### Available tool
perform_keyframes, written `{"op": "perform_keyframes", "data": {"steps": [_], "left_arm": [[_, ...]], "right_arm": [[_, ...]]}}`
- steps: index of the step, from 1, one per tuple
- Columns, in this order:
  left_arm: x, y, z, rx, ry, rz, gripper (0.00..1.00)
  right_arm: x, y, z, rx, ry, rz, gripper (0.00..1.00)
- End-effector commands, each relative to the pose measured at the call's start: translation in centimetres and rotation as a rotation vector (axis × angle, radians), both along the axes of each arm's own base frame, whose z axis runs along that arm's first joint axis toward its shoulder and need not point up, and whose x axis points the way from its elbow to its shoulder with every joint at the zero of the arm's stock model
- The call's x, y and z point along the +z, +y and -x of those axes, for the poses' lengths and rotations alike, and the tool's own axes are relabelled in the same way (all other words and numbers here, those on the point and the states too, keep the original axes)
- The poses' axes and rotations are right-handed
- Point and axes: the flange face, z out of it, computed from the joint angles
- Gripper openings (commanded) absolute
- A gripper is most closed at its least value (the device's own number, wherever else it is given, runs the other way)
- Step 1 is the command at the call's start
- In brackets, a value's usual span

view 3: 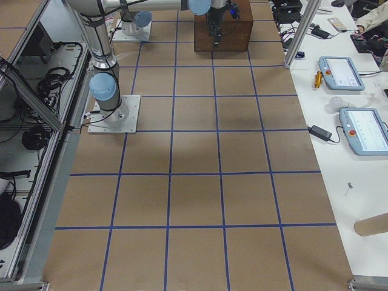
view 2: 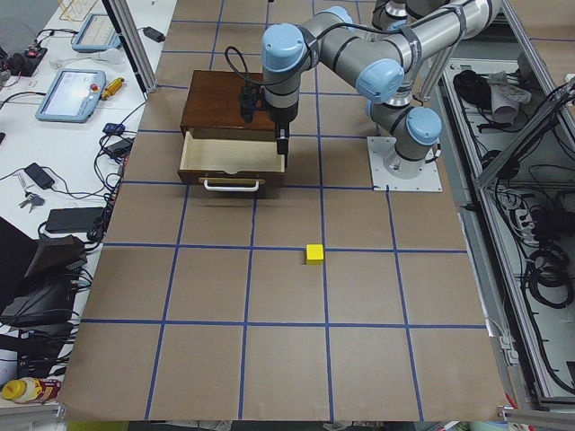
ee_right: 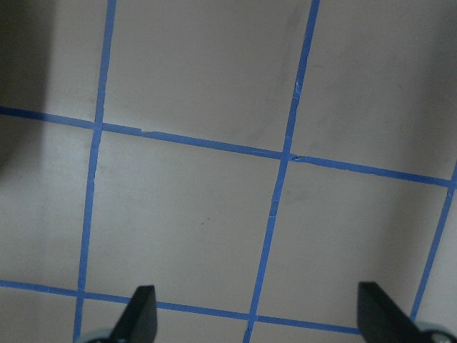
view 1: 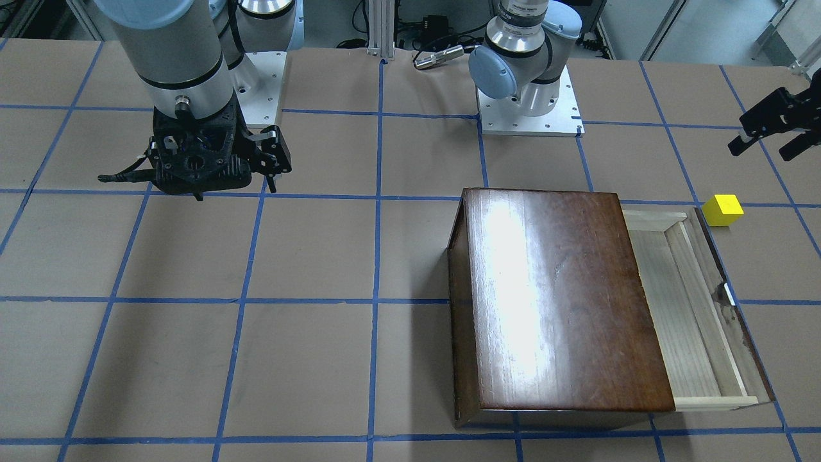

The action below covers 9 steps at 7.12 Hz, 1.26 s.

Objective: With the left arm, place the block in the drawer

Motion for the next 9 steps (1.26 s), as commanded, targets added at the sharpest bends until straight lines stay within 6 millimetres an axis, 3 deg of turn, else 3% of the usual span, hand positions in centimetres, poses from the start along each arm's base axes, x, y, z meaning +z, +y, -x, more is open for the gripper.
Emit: {"op": "perform_keyframes", "data": {"steps": [1, 2, 5, 6, 7, 9], "left_arm": [[1.7, -1.2, 7.5, 0.017, -0.021, 0.002, 1.0], [1.9, -1.6, 11.0, 0.036, -0.064, -0.022, 1.0], [1.2, -3.5, 24.6, 0.107, -0.107, 0.004, 1.0], [0.4, -3.8, 28.0, 0.071, -0.108, 0.016, 1.0], [0.1, -4.0, 29.9, 0.015, -0.108, 0.047, 1.0], [-0.1, -4.1, 30.9, -0.005, -0.109, 0.058, 1.0]], "right_arm": [[0.0, 0.0, 0.0, 0.0, 0.0, 0.0, 1.0], [0.0, 0.0, 0.0, -0.001, 0.0, 0.0, 1.0], [0.0, 0.0, 0.0, 0.0, 0.0, 0.0, 1.0], [0.0, 0.0, 0.0, -0.001, 0.0, 0.0, 1.0], [0.1, 0.0, 0.0, -0.001, -0.002, 0.001, 1.0], [0.0, 0.0, 0.0, -0.001, 0.0, 0.0, 1.0]]}}
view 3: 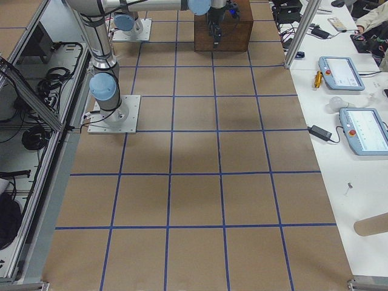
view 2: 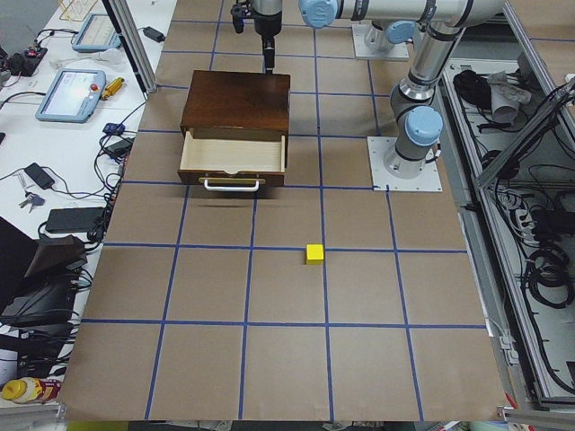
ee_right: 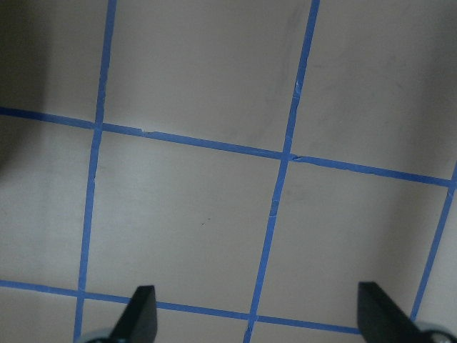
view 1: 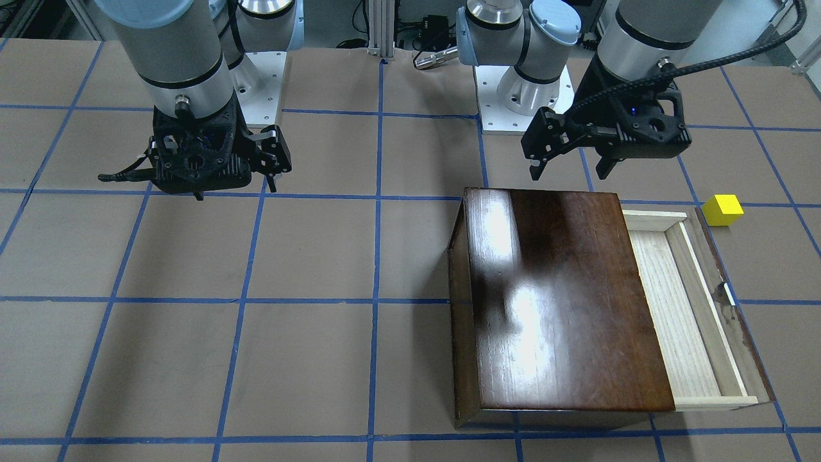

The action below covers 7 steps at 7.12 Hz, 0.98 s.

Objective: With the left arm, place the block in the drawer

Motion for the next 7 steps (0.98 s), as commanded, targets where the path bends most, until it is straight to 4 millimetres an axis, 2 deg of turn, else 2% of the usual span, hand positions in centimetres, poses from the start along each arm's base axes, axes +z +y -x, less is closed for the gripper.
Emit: {"op": "perform_keyframes", "data": {"steps": [1, 5, 6, 7], "left_arm": [[-0.1, 0.0, 0.8, -0.018, -0.001, 0.009, 1.0], [0.5, 0.4, 0.4, -0.043, -0.005, 0.02, 1.0], [1.1, 0.7, -0.4, -0.124, -0.017, 0.031, 1.0], [1.3, 0.6, -2.6, -0.149, -0.023, 0.026, 1.0]], "right_arm": [[0.0, 0.0, 0.0, -0.001, 0.0, 0.0, 1.0], [0.0, 0.0, 0.0, 0.001, 0.0, 0.0, 1.0], [0.0, 0.0, 0.0, -0.001, 0.0, 0.0, 1.0], [0.0, 0.0, 0.0, 0.001, 0.0, 0.0, 1.0]]}}
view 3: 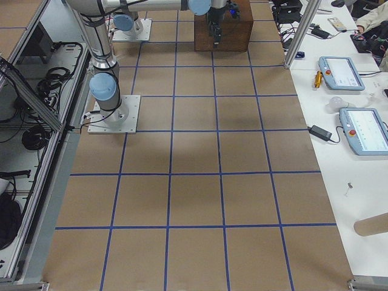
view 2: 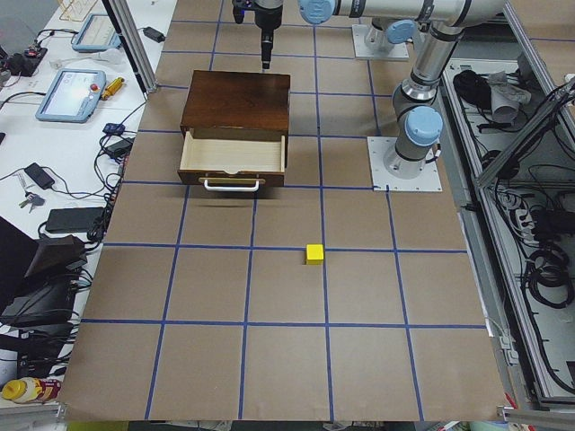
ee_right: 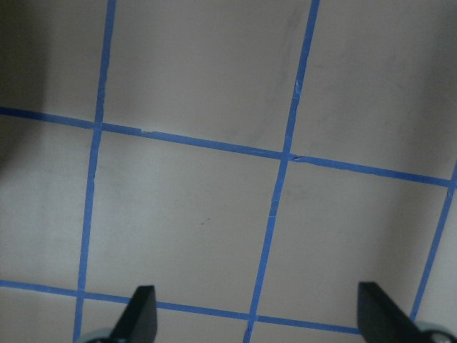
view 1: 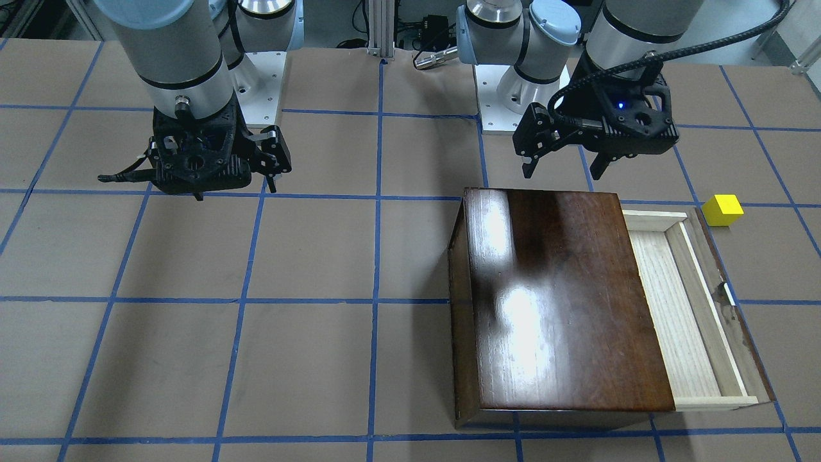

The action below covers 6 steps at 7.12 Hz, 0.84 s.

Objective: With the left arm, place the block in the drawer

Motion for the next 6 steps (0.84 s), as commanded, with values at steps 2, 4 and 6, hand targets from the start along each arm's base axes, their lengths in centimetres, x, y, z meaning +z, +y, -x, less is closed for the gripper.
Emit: {"op": "perform_keyframes", "data": {"steps": [2, 4, 6], "left_arm": [[1.2, 0.4, -8.6, -0.082, -0.019, -0.013, 1.0], [1.5, 0.9, -15.3, -0.132, -0.027, -0.021, 1.0], [1.0, 2.4, -23.0, -0.196, -0.014, -0.051, 1.0]], "right_arm": [[0.0, 0.0, 0.0, 0.001, 0.0, 0.0, 1.0], [0.0, 0.0, 0.0, 0.001, 0.0, 0.0, 1.0], [0.0, 0.0, 0.0, -0.001, 0.0, 0.0, 1.0]]}}
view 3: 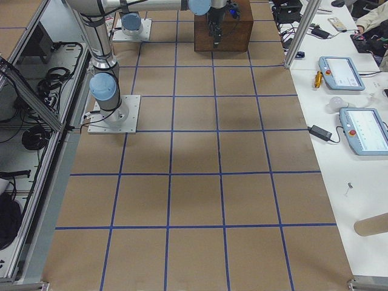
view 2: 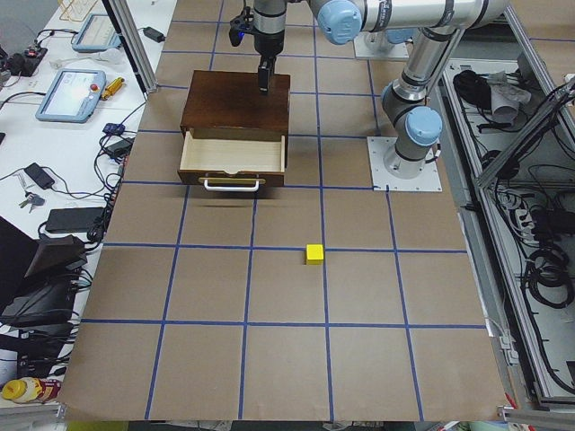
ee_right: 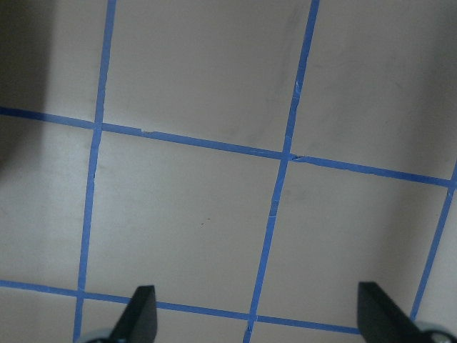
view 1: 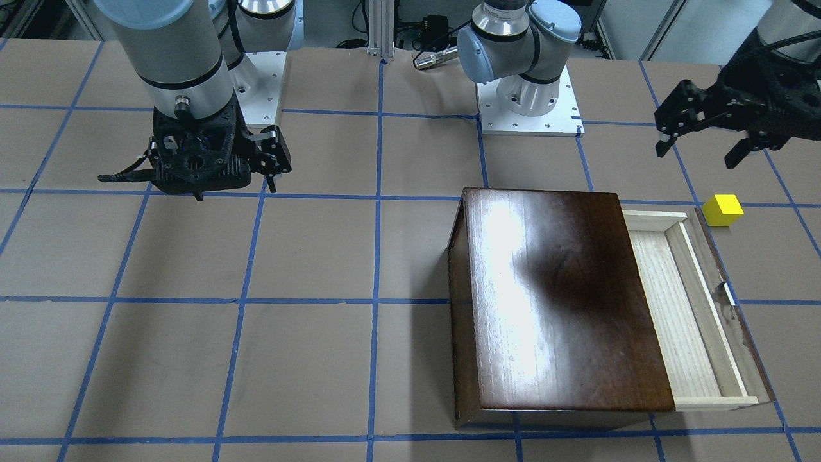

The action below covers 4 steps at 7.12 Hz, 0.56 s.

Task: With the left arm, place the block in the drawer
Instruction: 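Move the left gripper down toward the yellow cube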

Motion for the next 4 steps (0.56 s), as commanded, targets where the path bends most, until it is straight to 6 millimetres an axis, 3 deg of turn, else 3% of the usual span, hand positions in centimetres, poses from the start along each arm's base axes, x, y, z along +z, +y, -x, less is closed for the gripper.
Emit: {"op": "perform_keyframes", "data": {"steps": [1, 3, 4], "left_arm": [[-0.7, 1.8, -7.2, -0.088, 0.022, -0.038, 1.0], [-2.2, 2.8, -11.0, -0.424, 0.032, -0.049, 1.0], [-4.6, 4.6, -15.6, -0.499, 0.069, -0.063, 1.0]], "right_arm": [[0.0, 0.0, 0.0, 0.0, 0.0, 0.0, 1.0], [0.0, 0.0, 0.0, 0.0, 0.0, 0.0, 1.0], [0.0, 0.0, 0.0, -0.001, 0.0, 0.0, 1.0]]}}
